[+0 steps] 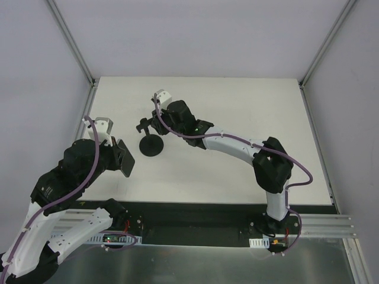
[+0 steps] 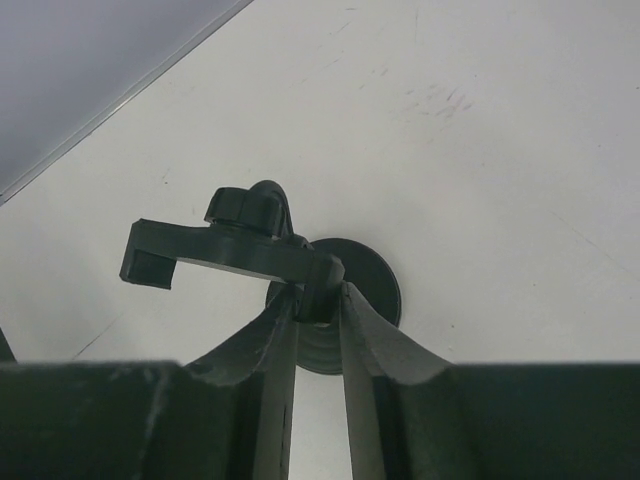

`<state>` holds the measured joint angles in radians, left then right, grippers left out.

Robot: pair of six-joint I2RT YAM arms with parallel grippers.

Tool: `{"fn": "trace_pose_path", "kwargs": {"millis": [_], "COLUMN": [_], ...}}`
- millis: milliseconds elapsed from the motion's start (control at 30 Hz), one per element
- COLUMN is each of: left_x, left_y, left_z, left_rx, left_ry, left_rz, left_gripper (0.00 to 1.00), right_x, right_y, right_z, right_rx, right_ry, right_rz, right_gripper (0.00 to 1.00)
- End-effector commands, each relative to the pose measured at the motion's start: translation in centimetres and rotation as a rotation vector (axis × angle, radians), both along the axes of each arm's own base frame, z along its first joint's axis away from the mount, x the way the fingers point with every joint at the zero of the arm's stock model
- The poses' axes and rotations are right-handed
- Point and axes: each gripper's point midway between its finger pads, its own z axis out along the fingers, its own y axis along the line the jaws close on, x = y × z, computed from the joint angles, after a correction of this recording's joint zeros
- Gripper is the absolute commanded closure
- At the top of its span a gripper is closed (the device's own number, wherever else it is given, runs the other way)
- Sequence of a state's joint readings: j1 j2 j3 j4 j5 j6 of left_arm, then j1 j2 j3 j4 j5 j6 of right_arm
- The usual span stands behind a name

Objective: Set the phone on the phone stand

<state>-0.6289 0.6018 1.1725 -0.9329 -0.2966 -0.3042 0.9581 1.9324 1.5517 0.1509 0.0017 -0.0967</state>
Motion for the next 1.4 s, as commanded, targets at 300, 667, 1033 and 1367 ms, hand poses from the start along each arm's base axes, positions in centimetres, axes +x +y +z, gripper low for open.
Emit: {"fn": "trace_pose_path", "kwargs": {"millis": [300, 667, 1033, 1367], "left_x": [0.5, 1.6, 3.6, 4.1], "left_y": [-0.9, -9.7, -15.9, -18.0], "left_z": [-0.6, 4.0, 6.0, 3.6], "left_rx": [0.021, -0.158, -0.076, -0.015], "left_ry": [0.012, -0.195, -0.333, -0.307], "left_rz": [-0.044, -0.453, -0.803, -1.018], "left_gripper": [1.0, 1.0, 1.0, 1.0], "right_x": [0.7, -4.7, -7.7, -8.8], "right_y": [0.6, -0.5, -3.2, -4.2], "right_z": [2.8, 4.3, 4.2, 3.2], "right_rx": [0.004, 0.025, 0.081, 0.071], "right_ry": [-0.091, -0.142, -0.052, -0.013], "right_rz": [0.016, 0.357, 0.614, 0.724], "right_gripper": [0.98, 0.99, 0.99, 0.99]}}
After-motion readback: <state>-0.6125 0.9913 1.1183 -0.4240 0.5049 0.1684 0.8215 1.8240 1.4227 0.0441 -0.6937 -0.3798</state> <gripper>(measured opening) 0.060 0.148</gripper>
